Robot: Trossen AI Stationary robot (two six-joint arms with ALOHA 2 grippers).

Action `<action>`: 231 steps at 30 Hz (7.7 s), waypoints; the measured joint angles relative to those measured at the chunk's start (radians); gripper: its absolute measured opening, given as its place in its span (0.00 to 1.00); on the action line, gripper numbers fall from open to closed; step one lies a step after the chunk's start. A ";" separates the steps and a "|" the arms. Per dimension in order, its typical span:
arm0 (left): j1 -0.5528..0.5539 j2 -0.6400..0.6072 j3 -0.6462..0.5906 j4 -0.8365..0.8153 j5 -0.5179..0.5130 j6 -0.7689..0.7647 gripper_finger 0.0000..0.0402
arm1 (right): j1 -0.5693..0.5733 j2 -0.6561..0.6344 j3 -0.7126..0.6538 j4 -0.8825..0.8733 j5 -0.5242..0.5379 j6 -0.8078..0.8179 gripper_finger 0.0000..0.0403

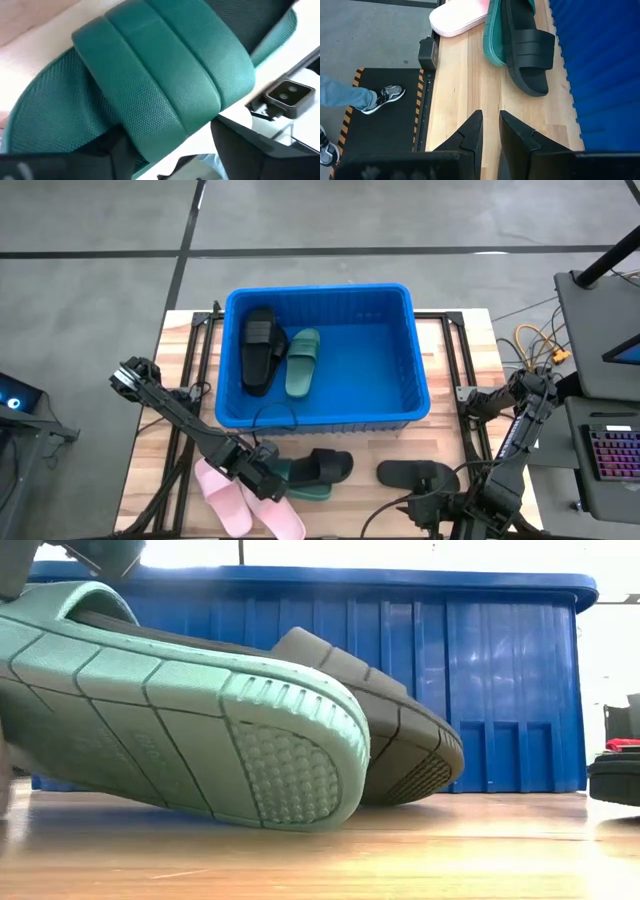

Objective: Pick and place slides into bin
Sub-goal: Put the green slipper into the blue bin

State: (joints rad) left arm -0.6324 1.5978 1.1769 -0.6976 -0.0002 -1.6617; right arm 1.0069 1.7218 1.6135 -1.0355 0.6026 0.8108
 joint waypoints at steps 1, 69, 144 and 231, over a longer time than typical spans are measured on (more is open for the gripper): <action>-0.002 -0.005 0.000 0.003 0.000 -0.001 0.50 | 0.000 0.000 0.000 0.000 0.000 0.000 0.13; -0.009 -0.032 0.686 -0.338 -0.026 0.276 0.00 | 0.000 0.000 0.000 -0.002 0.000 -0.008 0.13; 0.317 -0.157 0.779 -0.251 -0.022 1.641 0.00 | 0.000 -0.172 0.000 -0.006 -0.024 -0.008 0.13; 0.560 -0.357 0.501 0.166 0.513 1.406 0.00 | -0.348 -0.207 0.276 0.397 0.267 -1.984 0.36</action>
State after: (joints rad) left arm -0.0729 1.2407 1.6775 -0.5316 0.5132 -0.2554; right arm 0.6586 1.5146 1.8893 -0.6384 0.8691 -1.1728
